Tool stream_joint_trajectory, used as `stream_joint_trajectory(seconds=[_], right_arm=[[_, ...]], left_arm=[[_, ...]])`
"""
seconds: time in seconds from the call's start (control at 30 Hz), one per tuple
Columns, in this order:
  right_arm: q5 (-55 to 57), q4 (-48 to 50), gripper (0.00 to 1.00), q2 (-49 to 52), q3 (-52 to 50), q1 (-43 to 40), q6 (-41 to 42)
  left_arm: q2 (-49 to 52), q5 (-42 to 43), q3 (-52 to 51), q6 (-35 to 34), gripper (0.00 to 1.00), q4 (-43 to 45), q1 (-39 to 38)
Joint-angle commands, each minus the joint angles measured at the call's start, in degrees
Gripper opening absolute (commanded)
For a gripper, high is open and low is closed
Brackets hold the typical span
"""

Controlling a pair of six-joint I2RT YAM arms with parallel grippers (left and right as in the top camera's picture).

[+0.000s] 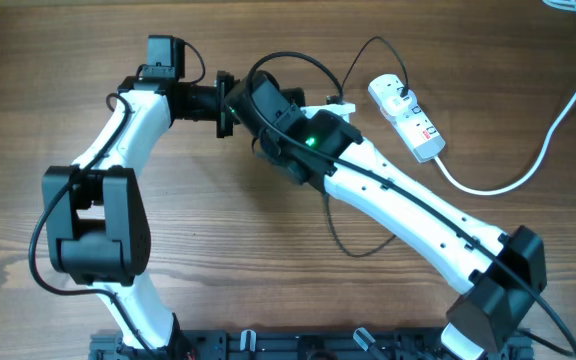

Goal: Plug charger to phone and switch on socket

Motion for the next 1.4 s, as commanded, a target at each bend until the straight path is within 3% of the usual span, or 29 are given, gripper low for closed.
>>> stream_joint_trajectory(seconds=[0.0,0.13,0.2,0.27,0.3,0.43,0.6,0.73,0.83,0.9,1.03,1.17,1.37], right_arm=[[0.11,0.24,0.57,-1.97,1.29,0.28,-4.44],[4.63,0.46,0.70,-2.43,1.29,0.22,-9.33],[7.98,0.50,0.82,-5.07,1.29,-0.09,-20.33],[7.80,0.48,0.89,-7.87,1.29,-1.60,-33.09],[6.67,0.22,0.98,-9.25,1.29,-3.02,-39.63],[-9.33,-10.64,1.00,-12.04,1.29,-12.74,-60.17],[-21.35,-19.39,1.00,-9.60,-2.36,-21.55,-80.06],[-24.26,-18.23,1.00,-7.21,-10.45,-21.86,-80.63],[-33.00,-13.49,1.00,-6.34,-18.51,-21.79,-92.45],[-35.60,-10.58,0.99,-6.34,-22.43,-21.79,-94.44],[-35.43,-8.24,1.00,-6.34,-25.57,-21.79,-93.92],[-35.43,-6.51,1.00,-6.34,-25.57,-21.81,-94.09],[-36.06,-6.47,0.99,-5.97,-25.64,-21.79,-95.54]], left_arm=[[-2.03,1.01,0.15,-0.42,0.04,0.02,0.26],[-2.03,0.96,0.15,-0.37,0.04,0.02,0.33],[-2.03,0.63,0.15,0.44,0.04,0.04,1.09],[-2.03,-1.16,0.15,4.90,0.04,0.02,2.32],[-2.03,-2.16,0.15,8.07,0.04,0.02,2.99],[-2.03,-5.11,0.15,21.44,0.04,0.00,5.07],[-2.03,-18.62,0.15,24.20,0.04,-5.42,6.62],[-2.03,-25.03,0.15,24.37,0.04,-9.18,6.64],[-2.03,-25.40,0.15,24.92,0.04,-9.33,6.64],[-2.03,-25.38,0.15,26.80,0.04,-9.31,6.64],[-3.04,-25.14,0.15,35.69,0.04,-9.31,6.64],[-10.05,-24.94,0.15,50.77,0.04,-9.88,6.62],[-20.98,-50.69,0.15,52.28,0.04,-12.81,6.64]])
